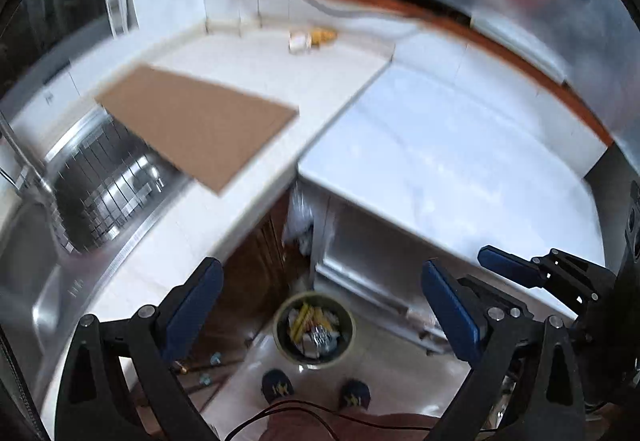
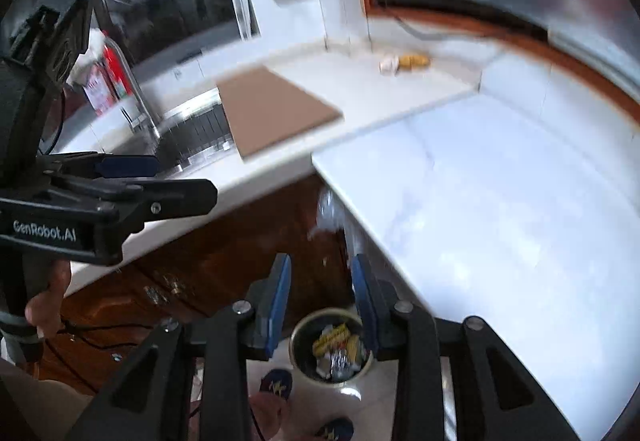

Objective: Collect trash
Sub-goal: 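Raise both tools back up to the counter corner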

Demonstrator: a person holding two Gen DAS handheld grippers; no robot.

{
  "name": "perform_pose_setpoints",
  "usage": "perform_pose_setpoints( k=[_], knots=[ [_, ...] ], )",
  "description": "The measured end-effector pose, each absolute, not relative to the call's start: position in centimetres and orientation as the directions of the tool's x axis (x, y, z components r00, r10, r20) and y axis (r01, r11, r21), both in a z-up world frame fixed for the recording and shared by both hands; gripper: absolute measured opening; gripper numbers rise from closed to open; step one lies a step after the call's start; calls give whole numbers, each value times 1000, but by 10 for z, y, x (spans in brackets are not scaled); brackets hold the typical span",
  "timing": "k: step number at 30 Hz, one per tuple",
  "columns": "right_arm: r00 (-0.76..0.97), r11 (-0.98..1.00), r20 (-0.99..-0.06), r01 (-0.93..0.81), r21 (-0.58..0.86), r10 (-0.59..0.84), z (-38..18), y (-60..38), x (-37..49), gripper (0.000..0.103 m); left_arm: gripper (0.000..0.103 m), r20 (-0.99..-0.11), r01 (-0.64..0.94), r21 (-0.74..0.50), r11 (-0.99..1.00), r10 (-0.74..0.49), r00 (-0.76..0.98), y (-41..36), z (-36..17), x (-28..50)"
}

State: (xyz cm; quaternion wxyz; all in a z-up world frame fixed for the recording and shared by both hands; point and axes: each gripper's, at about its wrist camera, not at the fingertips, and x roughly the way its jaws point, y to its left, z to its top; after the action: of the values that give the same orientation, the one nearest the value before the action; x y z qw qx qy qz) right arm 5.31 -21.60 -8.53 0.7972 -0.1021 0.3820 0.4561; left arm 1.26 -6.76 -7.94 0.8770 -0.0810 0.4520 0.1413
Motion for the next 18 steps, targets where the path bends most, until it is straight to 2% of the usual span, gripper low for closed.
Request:
perform_pose_setpoints(
  k=[7, 15, 18],
  knots=[
    [341, 563, -632, -806, 185, 696, -36, -227, 76, 33, 98, -774, -313, 32, 949, 222, 594, -75, -18, 21],
    [387, 579, -568, -790, 202, 726, 18, -222, 129, 33, 98, -730, -271, 83, 959, 243, 639, -64, 46, 66],
    [405, 594, -555, -776, 211, 726, 39, -217, 151, 38, 98, -715, -253, 102, 962, 248, 654, -56, 64, 88]
  ],
)
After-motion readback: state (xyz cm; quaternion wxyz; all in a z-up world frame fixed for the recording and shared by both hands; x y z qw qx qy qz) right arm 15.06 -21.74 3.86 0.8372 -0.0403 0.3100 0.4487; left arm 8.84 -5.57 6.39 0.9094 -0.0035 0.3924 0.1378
